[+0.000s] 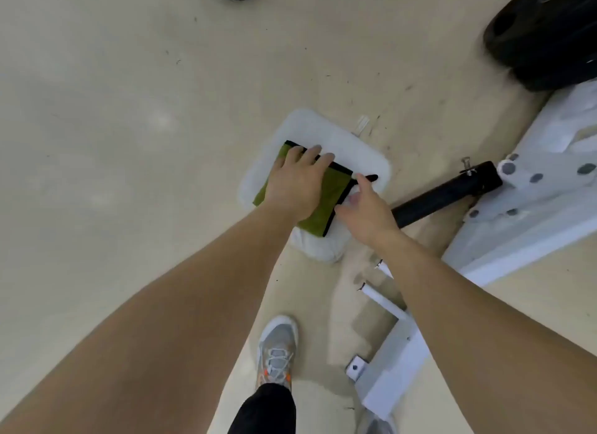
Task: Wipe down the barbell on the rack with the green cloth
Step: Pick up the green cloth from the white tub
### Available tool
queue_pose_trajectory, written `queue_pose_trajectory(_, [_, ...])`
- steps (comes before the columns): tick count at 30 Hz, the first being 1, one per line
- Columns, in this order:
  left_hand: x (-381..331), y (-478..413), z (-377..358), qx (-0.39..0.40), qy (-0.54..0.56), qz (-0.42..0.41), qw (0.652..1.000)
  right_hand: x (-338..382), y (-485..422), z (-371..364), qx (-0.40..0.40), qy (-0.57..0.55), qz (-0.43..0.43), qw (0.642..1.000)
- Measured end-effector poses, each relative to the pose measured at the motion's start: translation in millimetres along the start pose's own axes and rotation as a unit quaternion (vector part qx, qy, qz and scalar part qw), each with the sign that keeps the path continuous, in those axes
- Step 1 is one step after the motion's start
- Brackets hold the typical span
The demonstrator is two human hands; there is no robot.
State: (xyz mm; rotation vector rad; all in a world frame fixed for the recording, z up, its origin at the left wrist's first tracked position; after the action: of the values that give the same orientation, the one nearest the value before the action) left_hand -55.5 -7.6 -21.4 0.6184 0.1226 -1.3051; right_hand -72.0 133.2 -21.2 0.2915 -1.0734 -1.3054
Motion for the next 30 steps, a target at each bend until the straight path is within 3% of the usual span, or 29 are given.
queue_pose_trajectory(4, [9.0,-4.4,0.1,-0.041,-0.022,-0.003,0.999,-9.2,-5.0,-13.7,0.007,-0.013,-0.015,1.000])
queue_pose_trajectory(7, [8.7,4.4,3.9,-0.029,-0.033,-0.003,0.999,-11.7,1.6,-15.1,0.011,-0.033,-0.047,0.998])
queue_pose_trajectory(10, [6.9,24.0,19.4,-0.038,0.006,0.012,0.999,-0.5,22.1,-2.9,-0.009,-0.044,-0.051,0.998])
queue_pose_trajectory(12, [-8.6,43.8,42.1,-0.051,0.036,-0.024,0.998,17.4,42.2,11.4,-0.025,-0.032,-0.024,0.999])
queue_pose_trajectory(16, [-52.0,101.0,116.4,-0.068,0.056,-0.120,0.989,76.8,96.8,46.3,-0.014,0.045,0.067,0.997])
queue_pose_trajectory(20, [-89.8,145.5,207.8,-0.070,0.114,-0.140,0.981,126.8,169.5,96.5,-0.009,0.147,0.101,0.984])
queue_pose_trajectory(23, [-130.2,166.7,286.0,-0.061,0.167,-0.139,0.974,161.5,233.8,150.9,-0.056,0.198,0.120,0.971])
queue_pose_trajectory(26, [-178.6,189.1,354.8,-0.039,0.191,-0.151,0.969,190.5,298.1,209.5,-0.085,0.178,0.110,0.974])
queue_pose_trajectory(30, [-240.2,221.9,428.4,-0.081,0.125,-0.214,0.965,205.6,380.0,287.5,-0.149,0.140,0.053,0.977])
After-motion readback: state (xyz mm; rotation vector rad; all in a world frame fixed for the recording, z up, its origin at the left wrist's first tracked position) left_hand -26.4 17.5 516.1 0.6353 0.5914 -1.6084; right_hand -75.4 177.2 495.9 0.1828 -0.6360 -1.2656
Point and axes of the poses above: each hand's wrist, its own y-axis away from the middle knuckle, its own z-axis out of the back of the hand, x = y × z, the point moved 6 cm from there along -y, towards the middle knuckle, and after that the axes turned 8 degrees about y, right-handed, at the moved point
